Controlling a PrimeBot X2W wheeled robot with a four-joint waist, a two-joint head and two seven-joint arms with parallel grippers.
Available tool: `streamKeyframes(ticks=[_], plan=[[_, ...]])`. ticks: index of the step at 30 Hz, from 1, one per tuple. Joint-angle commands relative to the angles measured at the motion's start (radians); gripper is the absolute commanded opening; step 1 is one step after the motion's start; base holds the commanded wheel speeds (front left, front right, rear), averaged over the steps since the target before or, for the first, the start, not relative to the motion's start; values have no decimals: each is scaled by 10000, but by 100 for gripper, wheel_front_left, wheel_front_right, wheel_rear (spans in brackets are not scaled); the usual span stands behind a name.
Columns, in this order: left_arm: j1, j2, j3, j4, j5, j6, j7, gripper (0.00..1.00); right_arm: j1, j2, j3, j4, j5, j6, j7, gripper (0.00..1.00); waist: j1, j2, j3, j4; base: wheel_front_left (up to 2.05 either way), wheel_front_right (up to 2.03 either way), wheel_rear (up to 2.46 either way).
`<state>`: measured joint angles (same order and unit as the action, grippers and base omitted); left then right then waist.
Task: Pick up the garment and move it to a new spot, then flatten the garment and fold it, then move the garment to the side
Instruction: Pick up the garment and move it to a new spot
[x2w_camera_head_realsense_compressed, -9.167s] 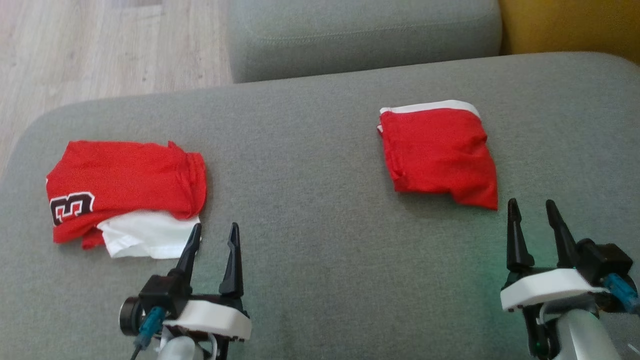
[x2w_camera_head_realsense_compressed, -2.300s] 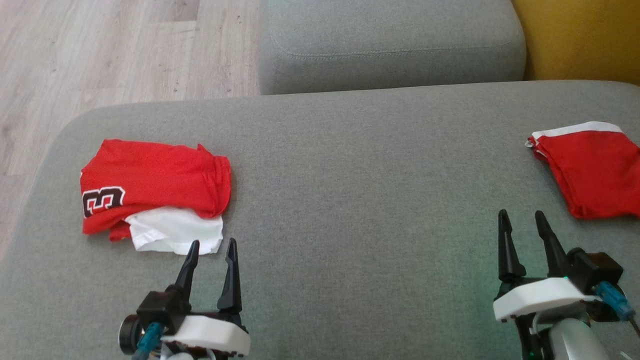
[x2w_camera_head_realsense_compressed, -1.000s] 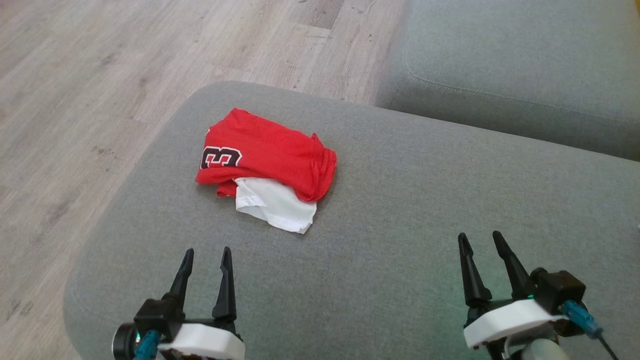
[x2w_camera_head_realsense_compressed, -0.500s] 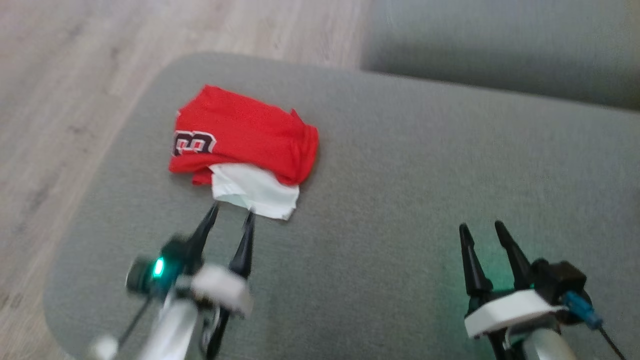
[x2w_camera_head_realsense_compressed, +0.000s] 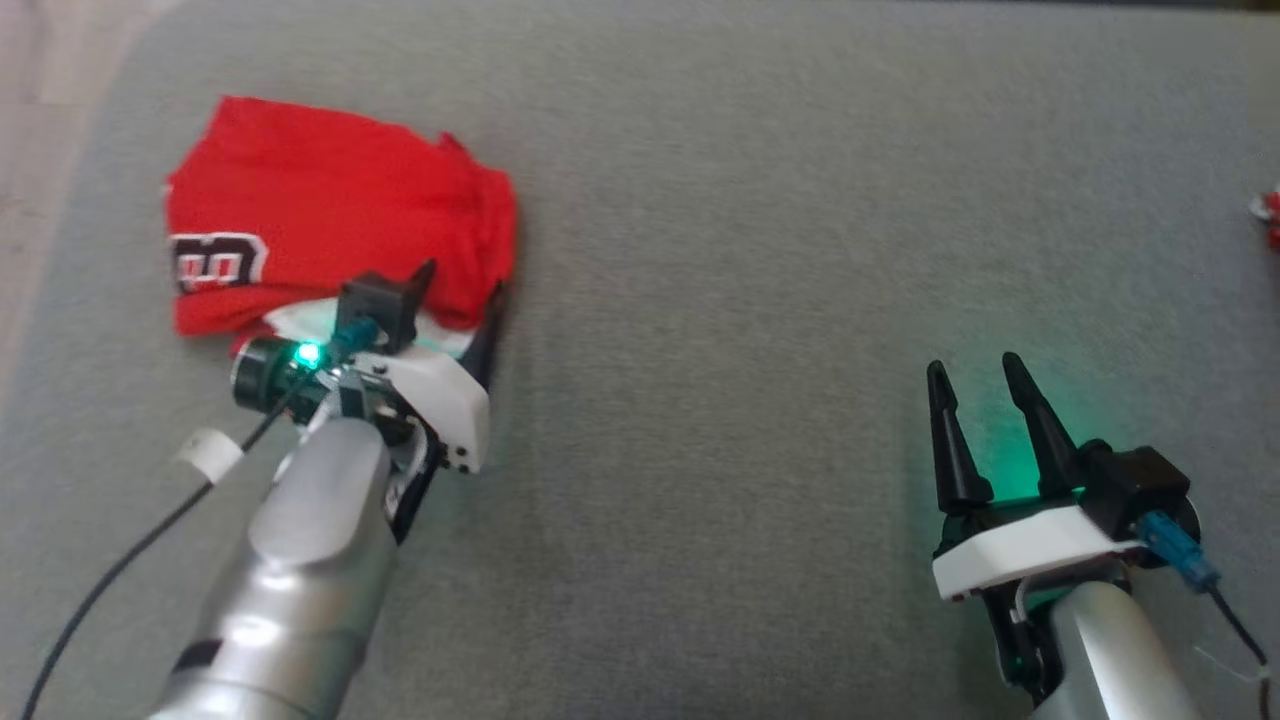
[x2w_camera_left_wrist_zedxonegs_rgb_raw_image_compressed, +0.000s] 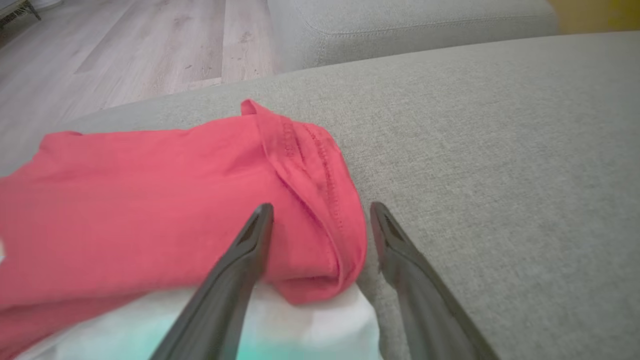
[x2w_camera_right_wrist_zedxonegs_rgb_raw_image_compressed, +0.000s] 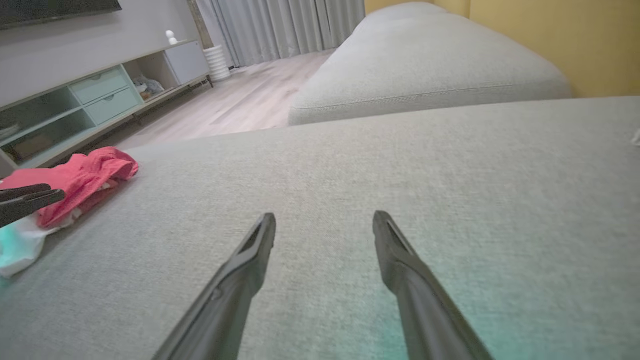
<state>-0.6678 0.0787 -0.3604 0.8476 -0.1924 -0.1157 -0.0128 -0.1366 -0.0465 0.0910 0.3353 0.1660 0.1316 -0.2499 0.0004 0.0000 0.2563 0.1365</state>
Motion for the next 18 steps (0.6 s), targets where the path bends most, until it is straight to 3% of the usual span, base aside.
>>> streamKeyframes(ticks=[1,8,9,11,18], plan=[[-467,326,256,-60,32,-3,-115,100,-253,-37,246,-323,-41,-9,-118,100,-4,0,349,-376,0,0,0],[-1062,384,262,1287,-17,100,-395,100,-364,-37,245,-295,-34,-9,-118,100,-4,0,487,-637,0,0,0],[-1120,374,261,1430,-36,102,-455,81,-367,-37,243,-287,-31,-9,-118,100,-4,0,479,-649,0,0,0],[-1221,357,254,1674,-67,102,-607,0,-365,-37,235,-254,-30,-9,-118,100,-4,0,437,-657,0,0,0],[-1558,265,112,1679,-137,20,-1866,0,-320,-37,379,-49,47,-9,-118,100,-4,0,-49,-768,0,0,0]])
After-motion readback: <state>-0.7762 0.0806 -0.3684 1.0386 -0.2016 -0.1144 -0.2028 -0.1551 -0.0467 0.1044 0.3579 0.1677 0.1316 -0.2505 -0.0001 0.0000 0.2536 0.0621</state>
